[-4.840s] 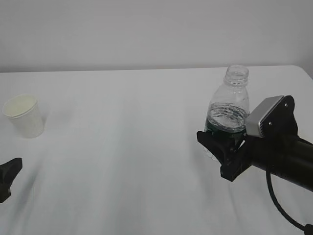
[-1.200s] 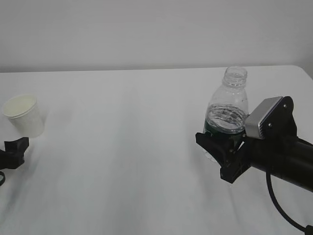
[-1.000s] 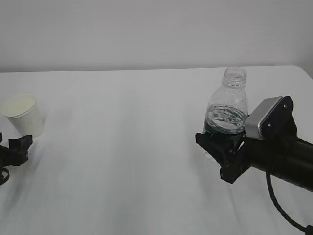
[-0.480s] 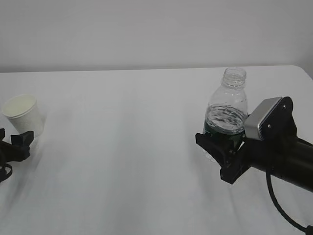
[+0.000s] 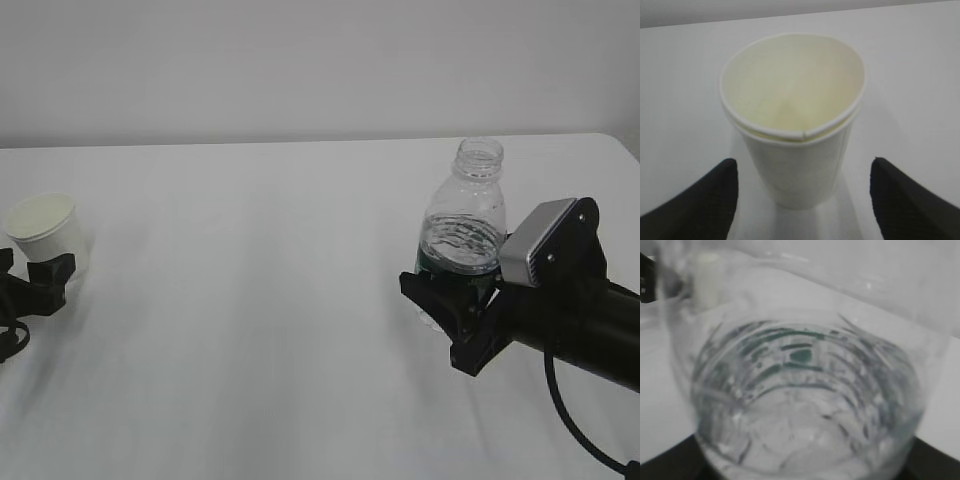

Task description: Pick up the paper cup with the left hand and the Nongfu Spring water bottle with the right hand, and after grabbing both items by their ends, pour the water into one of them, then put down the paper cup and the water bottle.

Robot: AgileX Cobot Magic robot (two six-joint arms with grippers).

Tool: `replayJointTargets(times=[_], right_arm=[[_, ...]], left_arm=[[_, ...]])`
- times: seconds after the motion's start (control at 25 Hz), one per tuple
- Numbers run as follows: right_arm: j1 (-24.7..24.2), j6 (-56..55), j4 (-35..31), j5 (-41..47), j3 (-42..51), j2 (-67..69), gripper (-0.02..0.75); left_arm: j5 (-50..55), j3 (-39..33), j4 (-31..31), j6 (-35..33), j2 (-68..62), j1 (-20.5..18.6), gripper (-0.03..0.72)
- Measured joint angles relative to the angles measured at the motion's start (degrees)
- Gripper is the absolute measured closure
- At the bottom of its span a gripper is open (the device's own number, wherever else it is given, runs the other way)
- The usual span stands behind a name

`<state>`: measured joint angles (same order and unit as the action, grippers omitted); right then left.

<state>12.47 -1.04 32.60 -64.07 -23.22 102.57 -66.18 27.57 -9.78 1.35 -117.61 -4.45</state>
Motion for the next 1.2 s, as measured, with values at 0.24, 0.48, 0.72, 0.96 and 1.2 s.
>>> replayJointTargets(times=[0.24,0.48,0.72,0.96,1.2], right_arm=[[0.0,0.0,0.0,0.0,0.0,0.0,0.274],[0.0,0.0,0.0,0.0,0.0,0.0,0.274],[0.0,0.0,0.0,0.0,0.0,0.0,0.274],[0.0,0.0,0.2,0.0,0.0,0.0,0.274],[0.0,0.0,0.4,0.0,0.0,0.0,0.274]], left_arm=[[0.0,0.6,-0.1,0.1,-1.0,0.0,0.089],[0.0,1.0,-0.1,0.1,-2.0,0.0,0.089],[0.0,3.1,-0.1,0.1,-2.1,0.0,0.091],[0.0,3.9,-0.1,0.1,-2.1,0.0,0.095],[0.0,5.3,-0.1,0.1,-2.1,0.0,0.097]])
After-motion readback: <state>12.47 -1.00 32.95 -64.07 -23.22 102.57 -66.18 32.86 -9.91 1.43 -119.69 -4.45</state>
